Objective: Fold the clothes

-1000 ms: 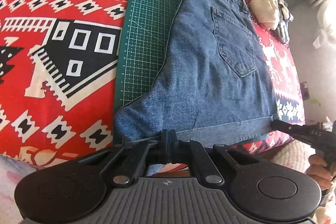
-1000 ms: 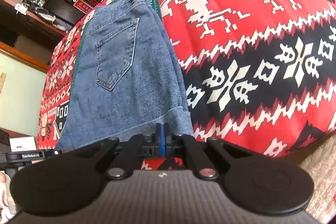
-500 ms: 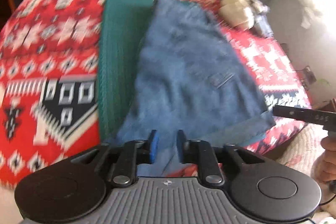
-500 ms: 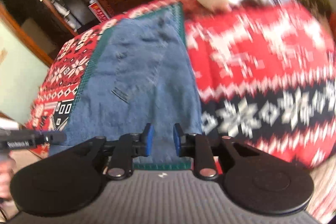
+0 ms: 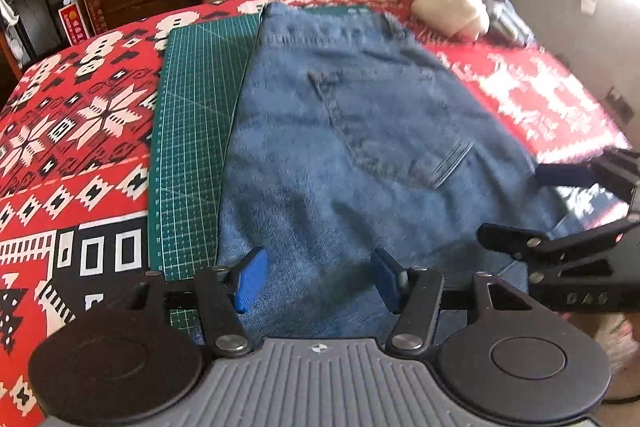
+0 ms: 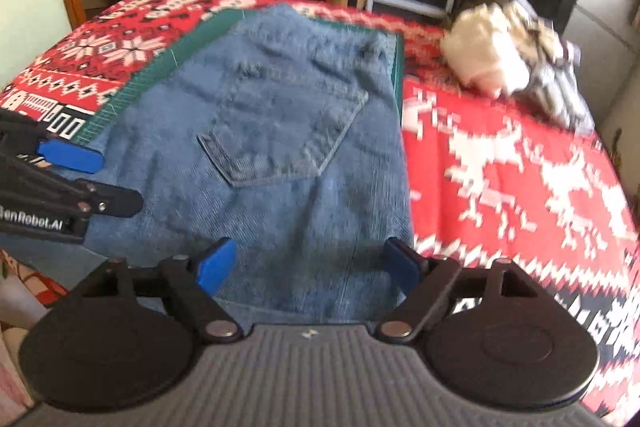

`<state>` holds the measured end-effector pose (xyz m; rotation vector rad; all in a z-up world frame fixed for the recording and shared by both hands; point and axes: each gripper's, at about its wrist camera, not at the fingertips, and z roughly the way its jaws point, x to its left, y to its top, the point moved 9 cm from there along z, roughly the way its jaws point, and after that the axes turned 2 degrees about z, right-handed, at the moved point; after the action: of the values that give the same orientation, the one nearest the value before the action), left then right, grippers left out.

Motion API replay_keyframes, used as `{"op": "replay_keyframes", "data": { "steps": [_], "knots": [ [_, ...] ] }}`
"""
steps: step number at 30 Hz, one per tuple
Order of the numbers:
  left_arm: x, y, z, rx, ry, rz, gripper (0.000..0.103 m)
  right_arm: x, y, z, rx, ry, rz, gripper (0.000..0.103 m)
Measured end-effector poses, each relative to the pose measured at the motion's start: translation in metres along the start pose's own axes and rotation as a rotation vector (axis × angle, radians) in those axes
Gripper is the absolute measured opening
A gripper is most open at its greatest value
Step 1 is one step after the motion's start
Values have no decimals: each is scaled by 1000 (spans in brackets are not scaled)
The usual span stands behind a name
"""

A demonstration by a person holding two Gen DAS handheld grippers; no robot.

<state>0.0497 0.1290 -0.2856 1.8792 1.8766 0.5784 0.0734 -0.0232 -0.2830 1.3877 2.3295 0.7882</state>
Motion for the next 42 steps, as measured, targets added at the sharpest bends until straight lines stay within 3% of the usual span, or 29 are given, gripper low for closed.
{"op": "replay_keyframes", "data": {
  "steps": [3,8,12,19,29,42],
  "knots": [
    [-2,-1,2,-5,28,20,71,-5,-6,7,25,12,46,103],
    [-5,-3,8,-16,36,38,92,-7,-10,10,26,0,55,102],
    [-6,-4,10,-19,39,37,98,-7,-10,9,19,-9,66,102],
    [-7,-4,10,-20,38,34,100,-11,-10,9,11,1,72,103],
    [-9,-4,11,-19,33,37,103,-25,-2,-3,66,46,-47,103],
    [-9,-5,10,-16,30,39,103,-44,-14,7,53,55,31,103]
  ]
}}
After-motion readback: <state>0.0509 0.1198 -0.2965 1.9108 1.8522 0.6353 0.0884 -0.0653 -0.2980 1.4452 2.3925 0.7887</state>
